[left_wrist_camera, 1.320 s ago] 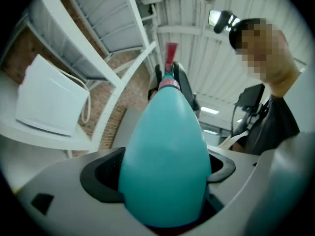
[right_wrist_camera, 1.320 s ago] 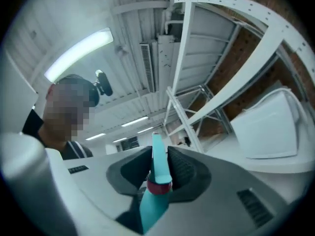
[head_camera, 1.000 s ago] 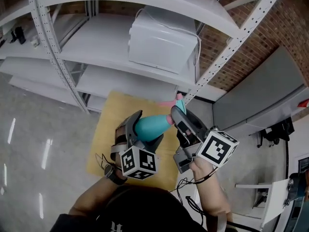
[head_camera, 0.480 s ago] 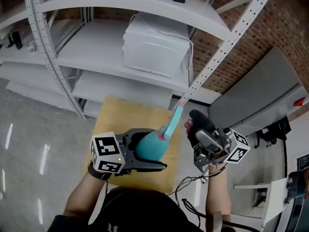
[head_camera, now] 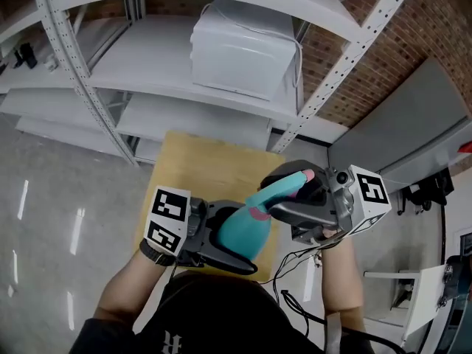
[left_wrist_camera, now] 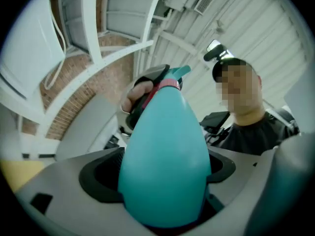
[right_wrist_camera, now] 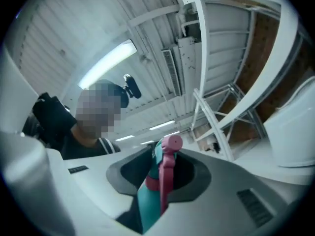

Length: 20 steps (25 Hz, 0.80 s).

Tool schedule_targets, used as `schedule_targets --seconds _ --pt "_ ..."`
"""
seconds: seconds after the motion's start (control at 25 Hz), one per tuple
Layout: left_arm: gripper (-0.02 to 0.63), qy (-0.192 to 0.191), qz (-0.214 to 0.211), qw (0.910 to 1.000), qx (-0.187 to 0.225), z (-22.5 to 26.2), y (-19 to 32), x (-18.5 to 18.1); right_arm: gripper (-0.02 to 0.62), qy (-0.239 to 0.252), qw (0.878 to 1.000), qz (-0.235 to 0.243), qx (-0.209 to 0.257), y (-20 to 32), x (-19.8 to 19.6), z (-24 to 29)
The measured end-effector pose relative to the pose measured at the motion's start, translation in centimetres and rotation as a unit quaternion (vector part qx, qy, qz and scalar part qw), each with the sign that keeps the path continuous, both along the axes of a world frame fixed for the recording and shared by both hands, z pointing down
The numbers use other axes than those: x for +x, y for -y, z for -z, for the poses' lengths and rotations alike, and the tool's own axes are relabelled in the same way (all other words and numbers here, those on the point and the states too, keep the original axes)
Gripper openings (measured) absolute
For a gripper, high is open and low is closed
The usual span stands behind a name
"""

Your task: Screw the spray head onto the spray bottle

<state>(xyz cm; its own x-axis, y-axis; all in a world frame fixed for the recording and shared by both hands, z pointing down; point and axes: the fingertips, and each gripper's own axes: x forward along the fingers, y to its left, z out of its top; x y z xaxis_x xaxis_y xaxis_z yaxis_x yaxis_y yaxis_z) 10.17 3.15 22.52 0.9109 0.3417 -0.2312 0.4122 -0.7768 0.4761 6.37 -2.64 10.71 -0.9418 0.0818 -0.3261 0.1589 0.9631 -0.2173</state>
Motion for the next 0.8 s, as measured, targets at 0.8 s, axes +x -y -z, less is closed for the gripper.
schedule_targets --seconds 0.8 --pt "0.449 0.119 0.233 0.9645 0.032 -4.3 9.0 -2.3 0.225 0.011 0.962 -0.241 -0.125 3.1 4.9 -2.4"
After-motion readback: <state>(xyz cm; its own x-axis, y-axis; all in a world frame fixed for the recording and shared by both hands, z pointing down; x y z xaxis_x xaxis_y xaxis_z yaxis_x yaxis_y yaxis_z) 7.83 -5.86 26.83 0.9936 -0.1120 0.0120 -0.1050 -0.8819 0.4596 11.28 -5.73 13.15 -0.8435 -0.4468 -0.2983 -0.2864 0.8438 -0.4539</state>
